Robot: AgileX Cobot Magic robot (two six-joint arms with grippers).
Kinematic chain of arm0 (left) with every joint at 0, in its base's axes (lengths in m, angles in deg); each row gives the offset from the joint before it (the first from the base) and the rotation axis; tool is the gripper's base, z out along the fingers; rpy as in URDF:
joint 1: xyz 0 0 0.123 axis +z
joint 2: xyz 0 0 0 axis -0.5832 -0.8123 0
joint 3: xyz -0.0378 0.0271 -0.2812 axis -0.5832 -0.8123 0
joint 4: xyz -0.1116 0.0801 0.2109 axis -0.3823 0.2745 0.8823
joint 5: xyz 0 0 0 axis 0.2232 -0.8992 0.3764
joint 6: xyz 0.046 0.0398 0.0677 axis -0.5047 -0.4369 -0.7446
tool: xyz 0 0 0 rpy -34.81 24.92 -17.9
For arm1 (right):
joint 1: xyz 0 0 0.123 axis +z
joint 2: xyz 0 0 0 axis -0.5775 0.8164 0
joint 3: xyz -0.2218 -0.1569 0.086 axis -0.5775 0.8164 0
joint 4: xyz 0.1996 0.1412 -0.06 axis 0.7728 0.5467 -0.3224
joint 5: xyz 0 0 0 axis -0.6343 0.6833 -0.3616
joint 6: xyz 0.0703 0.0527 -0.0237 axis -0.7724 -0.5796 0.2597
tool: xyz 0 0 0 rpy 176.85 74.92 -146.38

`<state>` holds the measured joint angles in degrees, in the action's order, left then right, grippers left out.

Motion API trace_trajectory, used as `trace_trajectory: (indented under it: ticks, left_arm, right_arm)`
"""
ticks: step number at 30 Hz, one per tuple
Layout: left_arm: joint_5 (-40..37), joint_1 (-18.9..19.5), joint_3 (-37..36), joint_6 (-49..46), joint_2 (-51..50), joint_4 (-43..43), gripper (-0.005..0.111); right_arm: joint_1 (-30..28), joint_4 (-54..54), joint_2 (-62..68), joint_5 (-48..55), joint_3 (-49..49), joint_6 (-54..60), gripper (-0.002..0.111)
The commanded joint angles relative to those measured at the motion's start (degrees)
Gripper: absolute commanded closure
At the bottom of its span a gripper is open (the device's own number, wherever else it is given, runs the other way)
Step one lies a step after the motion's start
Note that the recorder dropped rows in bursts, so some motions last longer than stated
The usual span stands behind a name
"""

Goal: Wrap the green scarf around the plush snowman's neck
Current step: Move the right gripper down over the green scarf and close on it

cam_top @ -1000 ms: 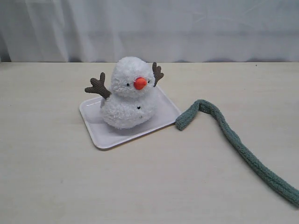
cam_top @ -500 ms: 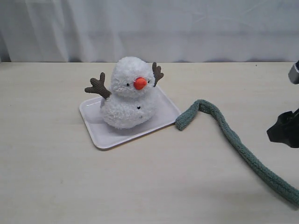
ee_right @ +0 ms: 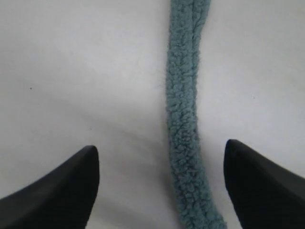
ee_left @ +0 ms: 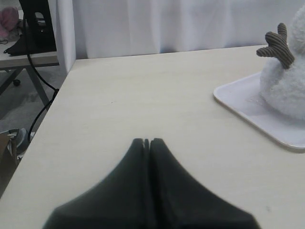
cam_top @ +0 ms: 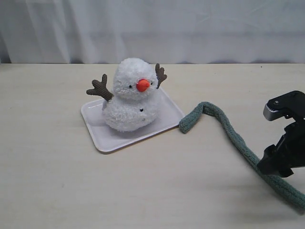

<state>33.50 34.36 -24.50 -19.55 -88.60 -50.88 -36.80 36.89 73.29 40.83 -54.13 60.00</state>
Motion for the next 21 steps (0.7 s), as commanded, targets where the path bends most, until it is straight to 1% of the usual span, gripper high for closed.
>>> trace_trajectory:
  ticks: [1, 6, 13, 21]
  left_arm:
    - [0.53, 0.1, -0.18, 0.2, 0.2, 0.04, 0.107]
    - [0.53, 0.1, -0.18, 0.2, 0.2, 0.04, 0.107]
    - [0.53, 0.1, -0.18, 0.2, 0.2, 0.04, 0.107]
    - [0.53, 0.1, -0.18, 0.2, 0.2, 0.04, 0.107]
  right_arm:
    - [-0.31, 0.15, 3.54, -3.67, 0.25, 1.18, 0.039]
    - [-0.31, 0.15, 6.84, -7.6, 0.25, 4.21, 0.039]
    - [-0.31, 0.06, 10.22, -13.84, 0.25, 4.65, 0.039]
    - [-0.31, 0.06, 15.23, -14.58, 0.25, 5.71, 0.039]
